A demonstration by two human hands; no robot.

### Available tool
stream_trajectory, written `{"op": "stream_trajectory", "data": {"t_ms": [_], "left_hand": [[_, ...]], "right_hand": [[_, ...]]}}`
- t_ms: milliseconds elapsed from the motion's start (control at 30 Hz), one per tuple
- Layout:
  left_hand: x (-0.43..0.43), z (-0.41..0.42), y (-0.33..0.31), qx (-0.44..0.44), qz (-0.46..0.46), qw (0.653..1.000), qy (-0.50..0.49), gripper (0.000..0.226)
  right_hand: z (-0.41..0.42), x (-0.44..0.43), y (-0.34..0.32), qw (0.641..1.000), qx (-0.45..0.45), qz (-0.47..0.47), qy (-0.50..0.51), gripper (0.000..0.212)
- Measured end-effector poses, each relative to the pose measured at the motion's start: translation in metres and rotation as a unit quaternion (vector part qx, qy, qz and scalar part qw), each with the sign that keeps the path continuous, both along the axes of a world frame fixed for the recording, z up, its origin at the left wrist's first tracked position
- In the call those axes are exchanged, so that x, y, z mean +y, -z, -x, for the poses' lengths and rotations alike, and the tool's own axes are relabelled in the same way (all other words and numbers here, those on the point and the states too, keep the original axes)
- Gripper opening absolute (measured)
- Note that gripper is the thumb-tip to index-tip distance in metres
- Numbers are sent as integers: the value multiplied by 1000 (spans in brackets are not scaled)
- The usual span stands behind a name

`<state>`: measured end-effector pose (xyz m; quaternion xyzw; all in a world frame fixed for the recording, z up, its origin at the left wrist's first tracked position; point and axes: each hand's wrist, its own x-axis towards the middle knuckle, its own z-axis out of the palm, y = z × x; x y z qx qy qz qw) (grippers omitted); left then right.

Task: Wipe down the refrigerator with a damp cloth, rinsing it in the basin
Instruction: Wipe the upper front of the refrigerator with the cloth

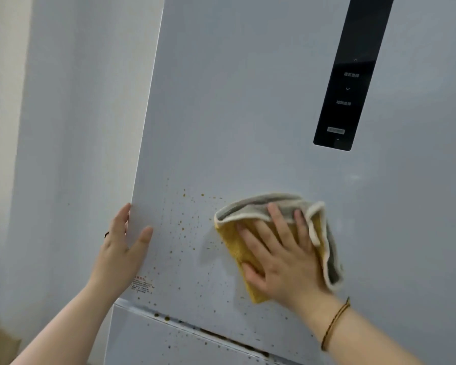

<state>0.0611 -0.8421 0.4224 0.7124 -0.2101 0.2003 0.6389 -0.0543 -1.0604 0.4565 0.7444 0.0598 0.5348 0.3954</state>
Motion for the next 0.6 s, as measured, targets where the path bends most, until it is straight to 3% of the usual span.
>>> {"op": "stream_trajectory", "data": {"t_ms": [67,167,267,333,433,500,600], "left_hand": [[1,1,-1,9,4,1000,5,60],[1,3,0,16,7,1000,17,59],[1,1,1,25,17,999,29,58],[1,-1,2,30,22,999,30,56],[4,-1,1,37,33,998,44,51],[7,1,-2,45,56,995,68,47],[12,3,-5,63,84,990,97,43]], "right_hand": [[0,-3,-39,1000,-28,3,-6,54],[-3,0,-88,985,-133,-107,6,55],[-13,14,-88,966,-193,-169,25,54],[-18,22,-68,974,-161,-157,25,54],[-20,24,-35,999,-25,-28,-6,52],[-18,18,-43,997,36,49,-40,52],[-19,13,-89,998,9,49,-31,56]]}}
